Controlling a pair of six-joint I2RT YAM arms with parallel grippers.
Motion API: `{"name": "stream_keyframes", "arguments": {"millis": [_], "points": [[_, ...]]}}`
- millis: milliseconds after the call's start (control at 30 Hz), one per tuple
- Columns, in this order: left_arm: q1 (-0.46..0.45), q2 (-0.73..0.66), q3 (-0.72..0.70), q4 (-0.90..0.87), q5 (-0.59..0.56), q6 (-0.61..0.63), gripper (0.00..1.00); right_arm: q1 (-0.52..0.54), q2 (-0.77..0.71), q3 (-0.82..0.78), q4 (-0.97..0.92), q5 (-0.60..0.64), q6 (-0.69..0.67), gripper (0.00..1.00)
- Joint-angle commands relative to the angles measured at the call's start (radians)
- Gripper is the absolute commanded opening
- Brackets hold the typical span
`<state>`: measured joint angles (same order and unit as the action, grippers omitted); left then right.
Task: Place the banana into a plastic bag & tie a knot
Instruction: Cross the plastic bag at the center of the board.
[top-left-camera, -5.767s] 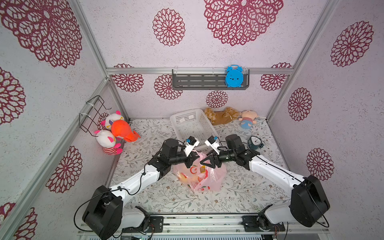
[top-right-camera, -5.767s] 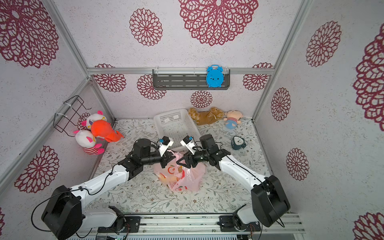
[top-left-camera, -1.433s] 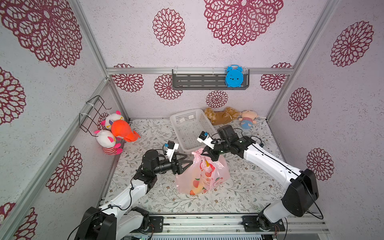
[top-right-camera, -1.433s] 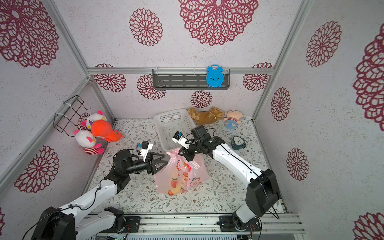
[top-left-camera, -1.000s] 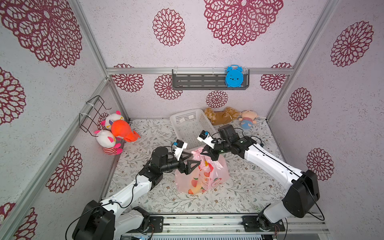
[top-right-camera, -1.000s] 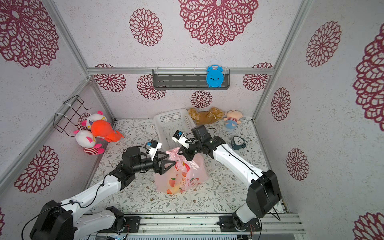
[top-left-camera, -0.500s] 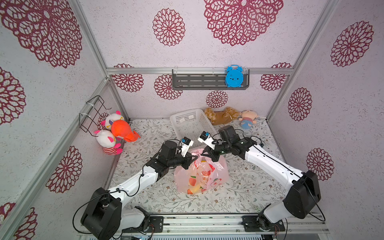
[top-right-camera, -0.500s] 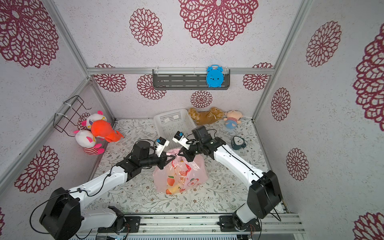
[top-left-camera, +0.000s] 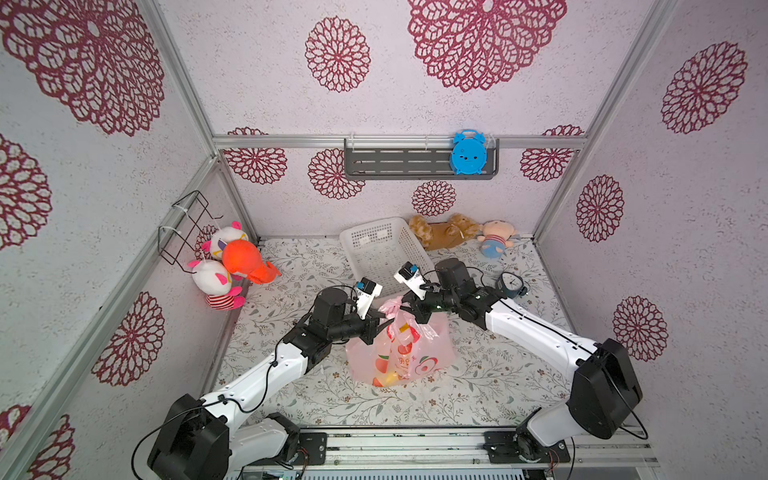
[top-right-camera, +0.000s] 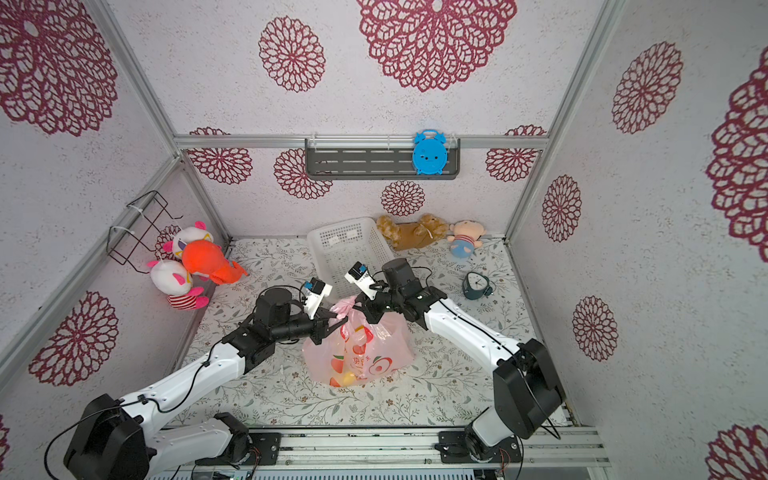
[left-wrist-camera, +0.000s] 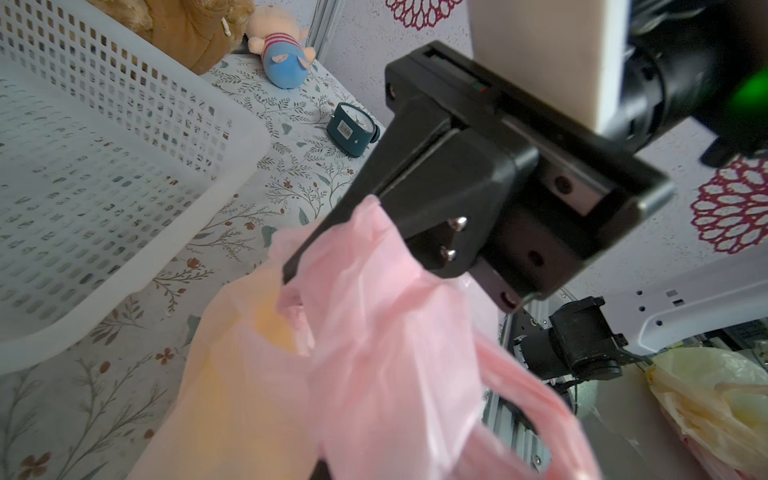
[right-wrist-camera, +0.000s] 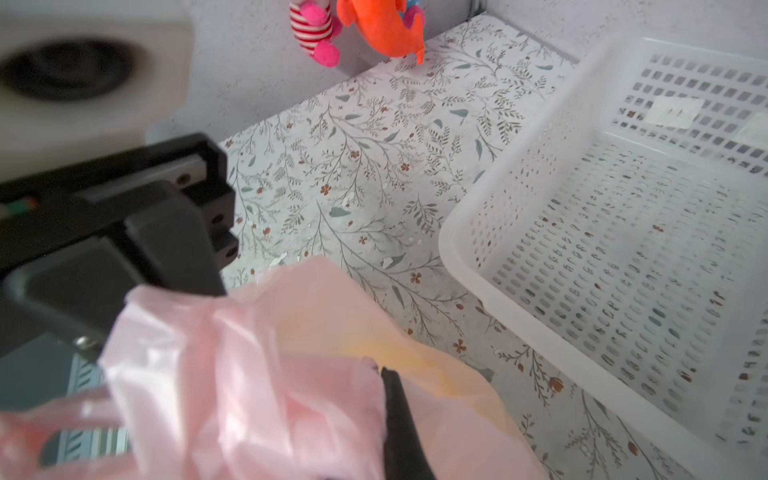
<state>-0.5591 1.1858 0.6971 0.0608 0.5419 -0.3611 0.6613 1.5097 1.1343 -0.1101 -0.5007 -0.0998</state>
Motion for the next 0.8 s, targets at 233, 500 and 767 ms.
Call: {"name": "stream_keyframes", "arguments": {"millis": [233,500,767], "points": [[-0.051,-0.002,-0.083,0.264,0.013,-0.113,0.16,-0.006,-0.026,-0.103,0.564,-0.011,0.304,0.00],[-0.098,0.089,-0.105,0.493,-0.053,-0.168,0.33,-0.044,-0.032,-0.114,0.793,-0.216,0.462,0.00],[-0.128,0.161,-0.135,0.619,-0.132,-0.200,0.57,-0.099,-0.026,-0.192,0.929,-0.377,0.538,0.00]]}}
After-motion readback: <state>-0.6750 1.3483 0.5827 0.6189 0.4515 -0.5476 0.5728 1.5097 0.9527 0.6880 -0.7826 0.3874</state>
